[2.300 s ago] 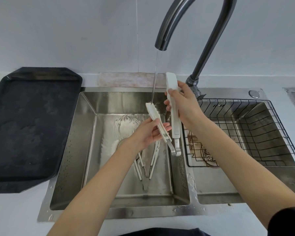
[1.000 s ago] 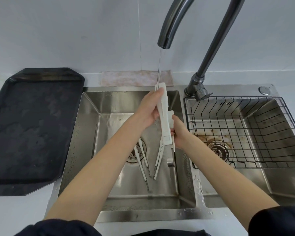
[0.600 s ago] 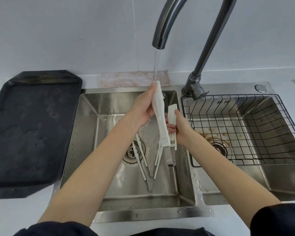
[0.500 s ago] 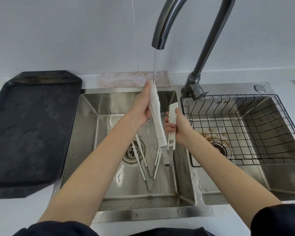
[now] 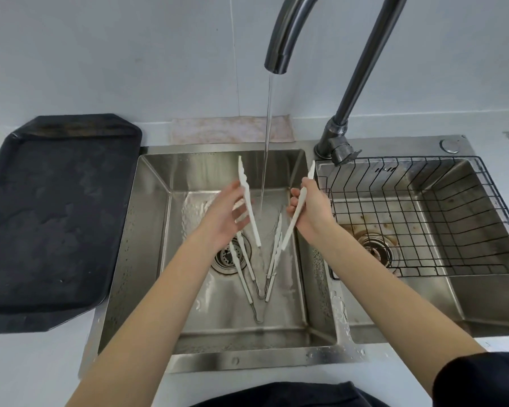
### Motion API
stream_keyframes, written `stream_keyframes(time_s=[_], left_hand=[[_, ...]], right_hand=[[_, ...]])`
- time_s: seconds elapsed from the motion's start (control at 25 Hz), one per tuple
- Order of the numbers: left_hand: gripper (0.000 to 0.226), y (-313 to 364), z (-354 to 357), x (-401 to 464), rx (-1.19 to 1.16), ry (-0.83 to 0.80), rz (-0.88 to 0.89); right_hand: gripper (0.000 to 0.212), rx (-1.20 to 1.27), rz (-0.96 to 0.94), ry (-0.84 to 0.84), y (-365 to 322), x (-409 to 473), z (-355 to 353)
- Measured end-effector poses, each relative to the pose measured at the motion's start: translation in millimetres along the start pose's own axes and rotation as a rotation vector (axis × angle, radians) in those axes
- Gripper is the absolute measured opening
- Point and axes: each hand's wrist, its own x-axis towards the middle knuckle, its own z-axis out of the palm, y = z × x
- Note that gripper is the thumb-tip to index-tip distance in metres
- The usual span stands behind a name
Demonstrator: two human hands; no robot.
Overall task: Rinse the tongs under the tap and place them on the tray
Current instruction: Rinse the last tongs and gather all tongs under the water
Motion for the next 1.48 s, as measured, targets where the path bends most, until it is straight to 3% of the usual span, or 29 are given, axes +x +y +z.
stream_keyframes(time_s=[0.12,0.28,0.56,0.8,1.24,1.48], left_hand=[[0.037,-27,-11,-8,0.162,0.046,0.016],[0.048,-60,-33,-8,0.296,0.169,-0.028],[0.054,-101,-61,-9,0.501,0.257,-0.065],[0.045,-114,-65,-6,0.459,0.289,-0.117],[0.045,-143,-81,19,0.53,0.352,-0.257],[0.046,-145,-78,33,0.582,0.356,-0.276]], right_hand=[[0.023,-0.206,0.004,-0.005,21,3,-4],[0.043,-0.467,0.056,-0.038,51,7,-22],[0.044,-0.817,0.05,-0.048,94,15,-57],[0.05,-0.913,0.101,-0.033,115,27,-66],[0.044,-0.981,0.161,0.089,136,44,-75],[0.05,-1.137,0.201,0.098,139,56,-72]])
